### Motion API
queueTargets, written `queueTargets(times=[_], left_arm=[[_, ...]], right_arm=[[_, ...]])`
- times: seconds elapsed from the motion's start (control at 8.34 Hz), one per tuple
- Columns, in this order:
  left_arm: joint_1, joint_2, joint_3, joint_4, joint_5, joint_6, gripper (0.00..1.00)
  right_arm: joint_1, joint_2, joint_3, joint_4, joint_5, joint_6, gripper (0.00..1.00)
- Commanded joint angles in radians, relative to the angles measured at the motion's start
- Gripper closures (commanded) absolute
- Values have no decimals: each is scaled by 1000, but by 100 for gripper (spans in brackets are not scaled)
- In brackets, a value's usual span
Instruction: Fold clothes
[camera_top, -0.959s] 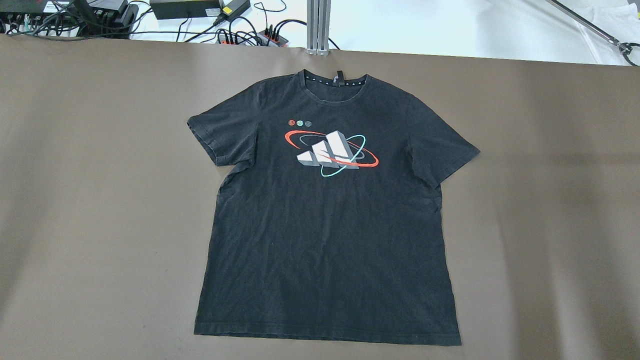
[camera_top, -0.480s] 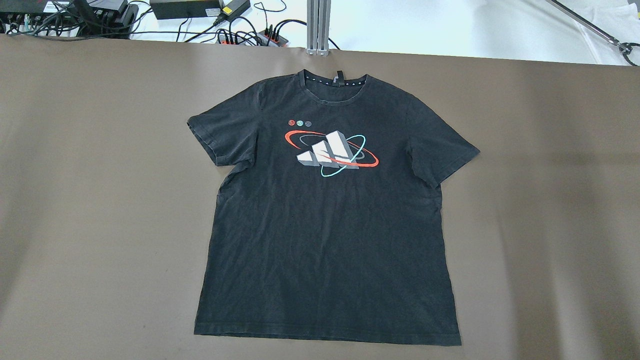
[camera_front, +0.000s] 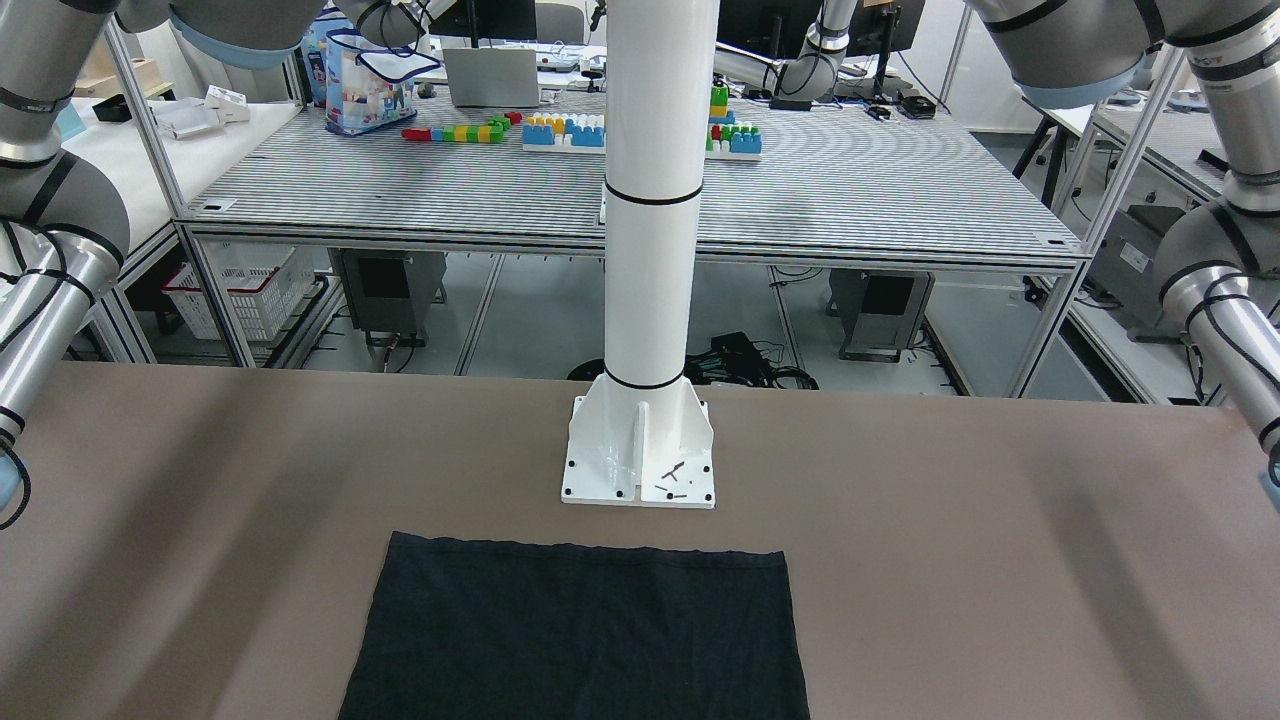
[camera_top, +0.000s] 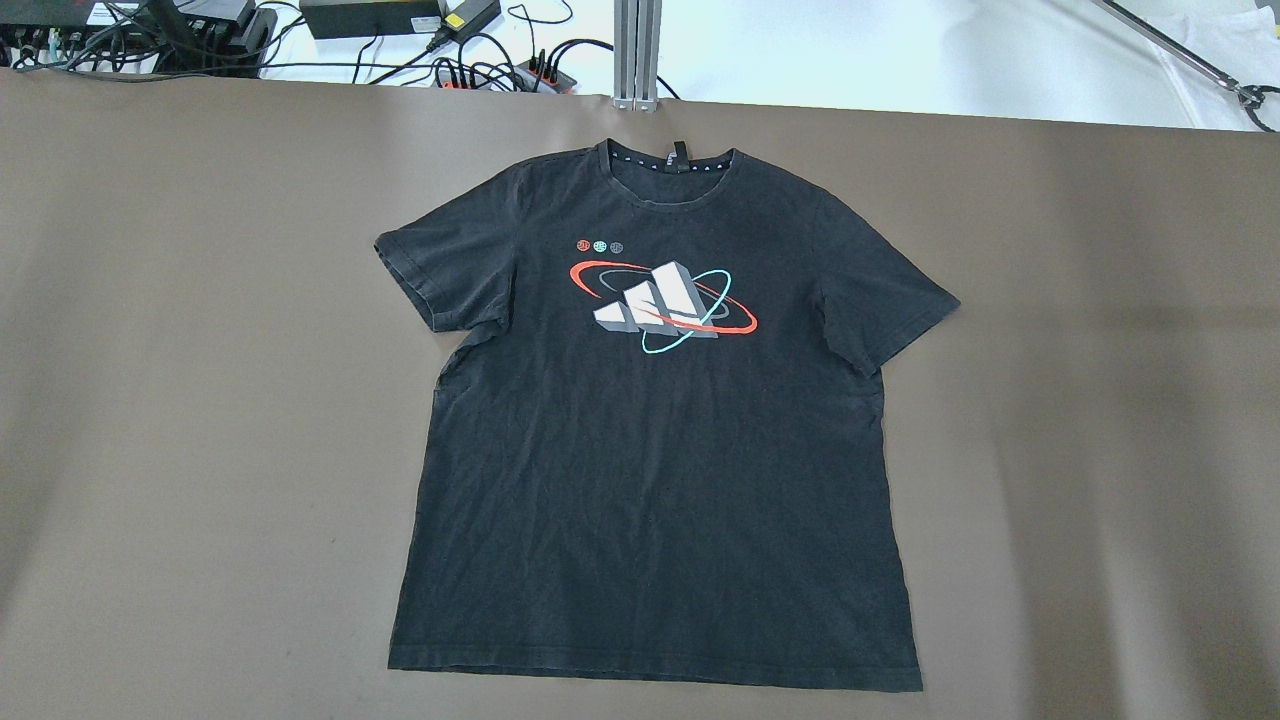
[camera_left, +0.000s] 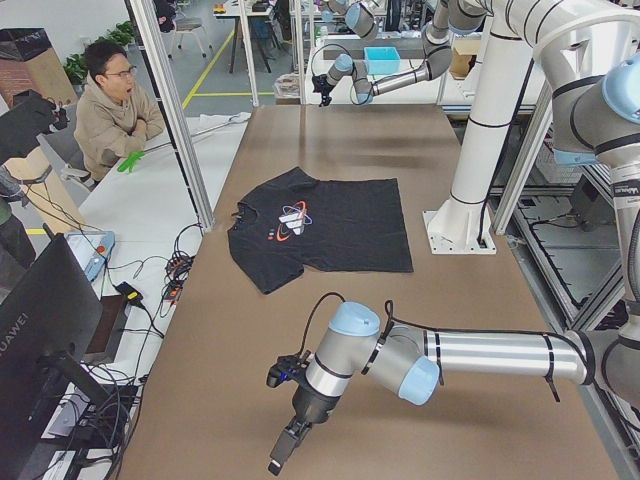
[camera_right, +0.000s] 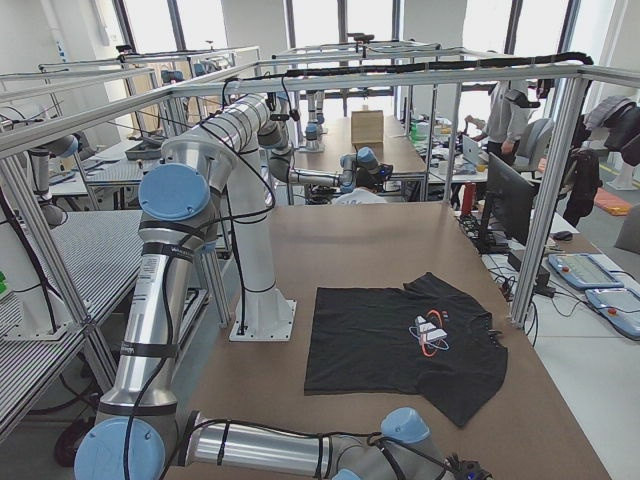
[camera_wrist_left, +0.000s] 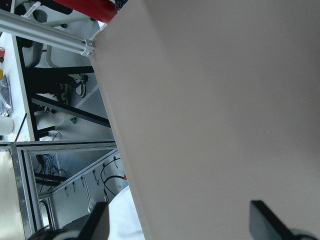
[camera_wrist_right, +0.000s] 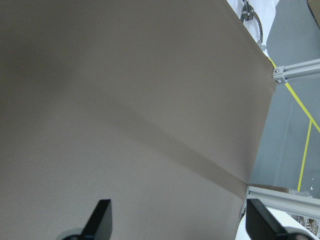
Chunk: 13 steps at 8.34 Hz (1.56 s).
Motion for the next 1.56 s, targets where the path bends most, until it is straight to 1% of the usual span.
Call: queueTargets(times=[0.0,0.12,0.24,0.36,0.48,0.6,0.72,0.84,0.96,1.08,1.2,1.32,1.44], left_arm=[[2,-2,-1,0,0,-20,0],[2,-2,-1,-2,-2,-20,0],[2,0,-1,-2,-2,-21,0],[2,-2,-1,-2,-3,-52,0],[2,-2,-1,-2,-3,-67,0],[2,-2,-3,-8,-3,-71,0],[2,-2,-3,-11,-5,-83,0],[4,0,-1,-17,-5,-84,0],[4,0,0,-15,-3,-86,0],[4,-2,0,-14,-3,-87,0],[5,0,0,-17,-5,-109,0],[5,0,0,-20,-3,-118,0],[11,0,0,-23,-5,-120,0]], right_arm=[[-7,4,2,-9,62,92,6],[-9,5,11,10,131,149,6],[-29,8,13,20,243,218,6],[-56,30,16,25,287,335,6],[-119,36,25,52,296,505,9],[-175,98,13,79,299,713,13],[-222,137,14,80,301,836,13],[-260,163,14,80,305,904,12],[-271,203,2,80,336,1000,10],[-306,228,-31,91,330,1095,9],[-320,281,-85,93,322,1152,8],[-346,321,-136,99,312,1165,8],[-366,344,-157,100,283,1167,8]])
